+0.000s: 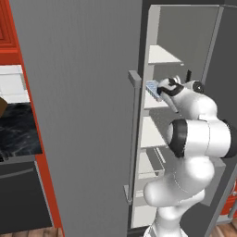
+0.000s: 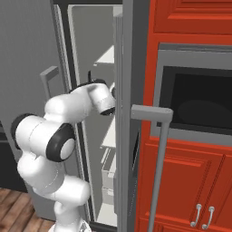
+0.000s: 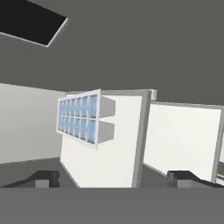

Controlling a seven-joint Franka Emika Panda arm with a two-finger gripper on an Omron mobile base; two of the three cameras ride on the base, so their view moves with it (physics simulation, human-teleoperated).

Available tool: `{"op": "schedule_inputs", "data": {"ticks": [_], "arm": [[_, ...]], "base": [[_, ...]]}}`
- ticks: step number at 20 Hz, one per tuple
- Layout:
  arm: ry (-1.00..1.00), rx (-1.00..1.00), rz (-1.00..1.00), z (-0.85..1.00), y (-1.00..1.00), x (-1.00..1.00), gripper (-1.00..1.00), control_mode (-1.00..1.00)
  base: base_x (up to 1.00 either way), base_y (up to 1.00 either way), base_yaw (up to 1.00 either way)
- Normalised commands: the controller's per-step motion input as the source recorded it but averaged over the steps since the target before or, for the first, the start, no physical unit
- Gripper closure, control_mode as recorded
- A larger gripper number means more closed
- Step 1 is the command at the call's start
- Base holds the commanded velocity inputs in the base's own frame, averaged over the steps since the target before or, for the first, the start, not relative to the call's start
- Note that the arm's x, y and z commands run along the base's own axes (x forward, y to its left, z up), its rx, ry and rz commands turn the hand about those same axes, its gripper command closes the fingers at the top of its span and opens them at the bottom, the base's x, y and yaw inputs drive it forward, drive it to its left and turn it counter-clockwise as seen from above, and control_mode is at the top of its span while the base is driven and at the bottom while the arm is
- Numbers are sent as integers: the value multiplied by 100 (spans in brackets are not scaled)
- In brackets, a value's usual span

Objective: The ice cube tray has been filled with water. Take the tray and place it in the freezer to make ice. Close the freezer door after placing the tray.

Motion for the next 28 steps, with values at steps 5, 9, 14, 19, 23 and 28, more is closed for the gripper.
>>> {"op": "schedule_inputs", "data": {"ticks": [5,9,14,19,23,28], "arm": [[0,0,1,56,52,-100,-100,-100],[2,0,0,99,58,-100,-100,-100],[12,0,-1,100,39,-100,-100,-100],[19,0,-4,59,17,-100,-100,-100],[9,0,-4,0,0,-100,-100,-100],[3,0,-1,0,0,-98,-100,-100]], "base": [[0,0,0],[0,0,0],[0,0,0],[0,0,0],[0,0,0],[0,0,0]]}}
